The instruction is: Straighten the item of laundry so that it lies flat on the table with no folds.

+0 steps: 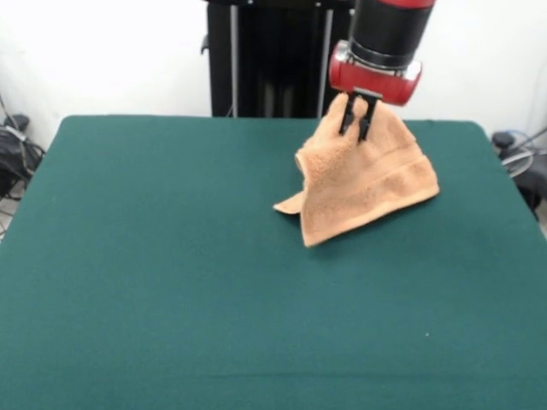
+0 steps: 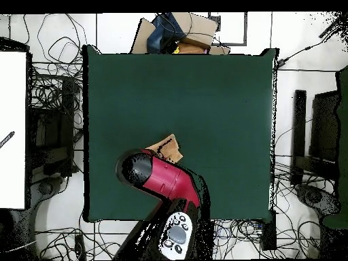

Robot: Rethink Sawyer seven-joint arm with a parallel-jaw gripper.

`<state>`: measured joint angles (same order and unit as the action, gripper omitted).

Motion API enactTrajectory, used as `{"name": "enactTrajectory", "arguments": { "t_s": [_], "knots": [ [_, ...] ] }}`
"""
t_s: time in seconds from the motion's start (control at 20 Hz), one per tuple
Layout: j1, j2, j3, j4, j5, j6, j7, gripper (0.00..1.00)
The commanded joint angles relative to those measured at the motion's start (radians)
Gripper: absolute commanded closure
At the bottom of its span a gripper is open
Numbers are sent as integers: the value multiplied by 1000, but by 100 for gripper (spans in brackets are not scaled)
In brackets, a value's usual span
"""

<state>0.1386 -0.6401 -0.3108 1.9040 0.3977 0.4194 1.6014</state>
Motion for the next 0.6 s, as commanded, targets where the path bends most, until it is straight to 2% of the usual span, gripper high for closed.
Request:
{"name": "enactTrajectory", "arguments": {
  "t_s": [0.05,0.6],
  "knots": [
    [7,-25,-8,-21,16,143,274,100],
    [8,-30,-8,0,13,143,260,100]
  ]
}}
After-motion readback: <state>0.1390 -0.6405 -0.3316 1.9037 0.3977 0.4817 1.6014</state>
